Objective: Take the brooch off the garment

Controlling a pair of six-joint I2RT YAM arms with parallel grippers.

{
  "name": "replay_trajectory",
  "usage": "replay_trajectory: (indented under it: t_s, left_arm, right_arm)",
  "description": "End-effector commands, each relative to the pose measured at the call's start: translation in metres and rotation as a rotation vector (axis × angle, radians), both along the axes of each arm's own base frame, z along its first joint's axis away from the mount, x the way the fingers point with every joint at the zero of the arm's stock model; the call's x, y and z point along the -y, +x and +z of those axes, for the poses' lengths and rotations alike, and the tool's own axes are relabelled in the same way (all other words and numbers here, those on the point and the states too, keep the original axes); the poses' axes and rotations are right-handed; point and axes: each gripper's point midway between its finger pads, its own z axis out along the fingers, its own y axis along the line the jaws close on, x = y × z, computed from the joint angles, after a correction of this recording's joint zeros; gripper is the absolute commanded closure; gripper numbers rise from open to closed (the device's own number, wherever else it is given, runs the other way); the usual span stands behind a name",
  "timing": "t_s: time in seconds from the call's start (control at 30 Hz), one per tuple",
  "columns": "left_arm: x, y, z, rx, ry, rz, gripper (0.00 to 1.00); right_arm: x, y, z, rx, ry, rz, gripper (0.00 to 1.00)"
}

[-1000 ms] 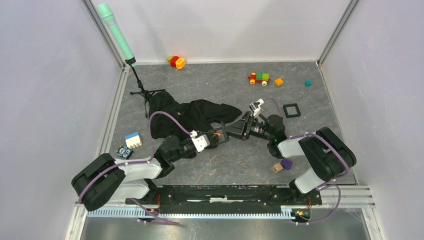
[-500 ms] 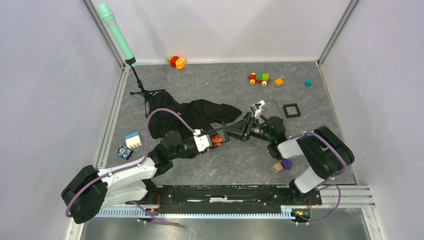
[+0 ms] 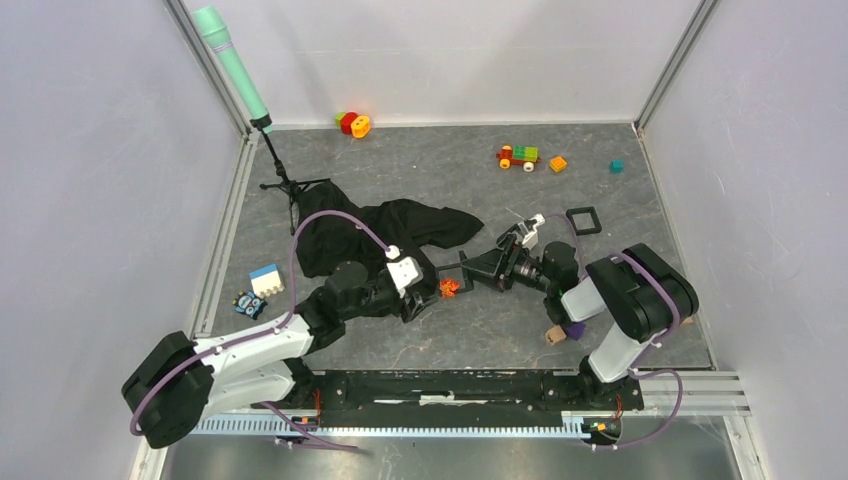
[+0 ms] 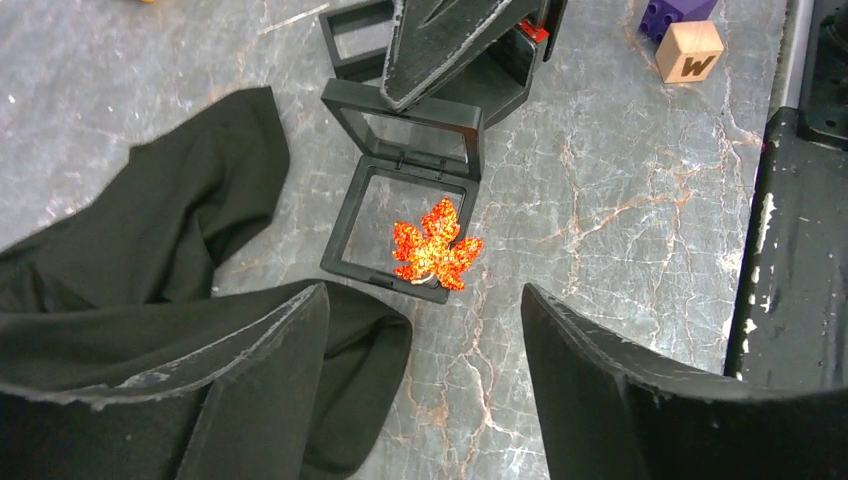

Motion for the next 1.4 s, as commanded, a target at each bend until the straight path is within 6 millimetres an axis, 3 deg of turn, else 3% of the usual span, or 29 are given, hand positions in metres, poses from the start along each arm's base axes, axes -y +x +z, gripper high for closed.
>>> replay_trajectory:
  t_s: [0.0,0.07,0.1,0.37,0.77,1.37]
  left_arm:
    - [0.004,0.004,0.0,-0.084,-0.032,0.053,0.19]
    - [0.005,0.005,-0.01,-0.099,-0.012,0.062,0.02]
    - [0.006,0.006,-0.015,-0.096,-0.002,0.065,0.0]
    - [0.024,0.014,-0.036,-0.089,0.061,0.031,0.0]
    - [0.05,0.017,-0.04,-0.082,0.08,-0.088,0.0]
    - [0.052,0.026,-0.039,-0.056,0.138,-0.099,0.0]
  right_arm:
    - [0.006,0.0,-0.004,0.063,-0.012,-0.006,0.46]
    - [0.006,-0.001,-0.006,0.057,0.0,-0.007,0.46]
    - [0.007,-0.002,-0.006,0.052,0.009,-0.009,0.46]
    - [0.005,-0.008,0.001,0.064,0.046,0.01,0.47]
    - [0.006,-0.019,0.008,0.09,0.043,0.034,0.47]
    - [0.003,-0.024,0.012,0.098,0.046,0.056,0.47]
